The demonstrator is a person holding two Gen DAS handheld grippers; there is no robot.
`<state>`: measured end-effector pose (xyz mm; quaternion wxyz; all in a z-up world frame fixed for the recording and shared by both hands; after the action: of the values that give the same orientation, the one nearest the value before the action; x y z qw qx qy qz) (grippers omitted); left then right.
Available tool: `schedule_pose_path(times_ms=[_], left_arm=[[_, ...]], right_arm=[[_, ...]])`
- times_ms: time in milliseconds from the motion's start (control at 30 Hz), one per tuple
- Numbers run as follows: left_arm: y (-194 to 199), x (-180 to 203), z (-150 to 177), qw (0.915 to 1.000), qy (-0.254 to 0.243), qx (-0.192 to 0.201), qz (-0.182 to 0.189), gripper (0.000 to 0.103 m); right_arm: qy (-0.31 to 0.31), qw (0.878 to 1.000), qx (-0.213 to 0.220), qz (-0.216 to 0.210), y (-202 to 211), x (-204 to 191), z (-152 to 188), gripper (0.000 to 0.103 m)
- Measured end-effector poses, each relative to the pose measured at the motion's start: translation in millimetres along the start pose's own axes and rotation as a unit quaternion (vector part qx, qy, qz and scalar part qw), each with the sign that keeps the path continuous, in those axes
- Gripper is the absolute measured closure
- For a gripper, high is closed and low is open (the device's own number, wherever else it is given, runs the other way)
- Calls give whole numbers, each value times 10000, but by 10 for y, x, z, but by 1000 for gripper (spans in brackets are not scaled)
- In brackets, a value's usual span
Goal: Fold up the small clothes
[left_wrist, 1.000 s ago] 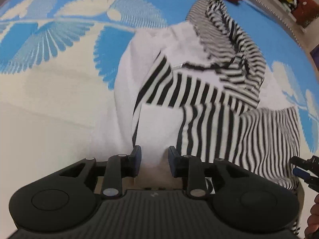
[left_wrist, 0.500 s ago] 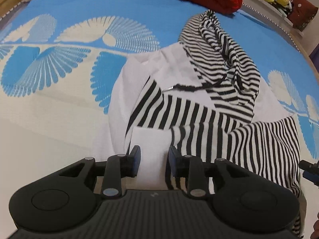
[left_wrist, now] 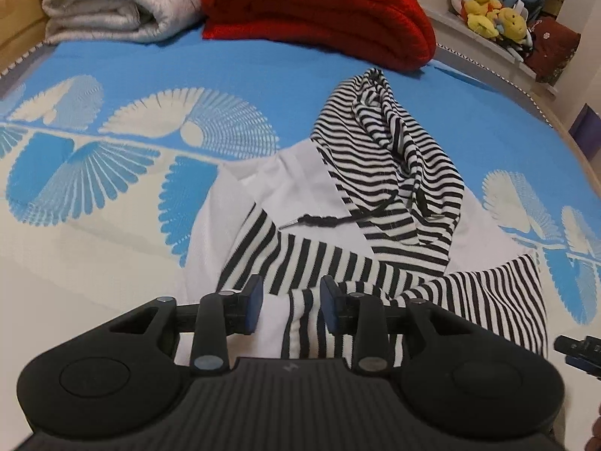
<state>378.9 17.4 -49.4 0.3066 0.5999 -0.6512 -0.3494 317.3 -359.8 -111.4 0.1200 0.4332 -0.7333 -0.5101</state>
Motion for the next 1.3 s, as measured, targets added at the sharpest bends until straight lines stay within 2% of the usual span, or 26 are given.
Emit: schedule_pose_path(times_ms=[67,400,500,567,767,833,967,1133,1300], left_arm=[[13,10,5,10000,3,37,-74,57],[36,42,-9,9988,-307,273,-281,58],[63,-5,-28,9973,-377,427,-471,66],[84,-52,-41,9962,-409,522,-558,75],[73,-63,-221,9944,-508,730,-562,82],[-17,-4,-387,9934,-624,765,-575,83],[-332,60,-835,9940,-583,854,-346,84],[-1045,176,-1407,9952,-643,731,-83,84],[-1862,271,-2056,9932,-842,775,-227,84]], right_arm=[[-29,10000,9,-30,37,6,-3,54],[100,9997,222,69,206,79,-77,54],[226,9994,252,87,244,66,-113,54],[317,9992,225,44,275,52,-129,54],[666,9976,208,12,316,-4,-127,54],[728,9972,187,43,294,-11,-125,54],[791,9967,147,49,262,-11,-120,54],[741,9972,59,62,180,6,-152,54],[711,9974,-60,57,96,-9,-137,54]])
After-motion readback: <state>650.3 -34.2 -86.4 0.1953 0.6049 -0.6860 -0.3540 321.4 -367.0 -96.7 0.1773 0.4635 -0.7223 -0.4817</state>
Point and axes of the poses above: each gripper's, at about its wrist camera, not at the fingertips, and y roughly against the way its jaws point, x to its right, z to its underside, the point moved 1 cm from there along -y, roughly the way its jaws point, and after that the axes turned 13 degrees about -y, right-handed, at the moved point
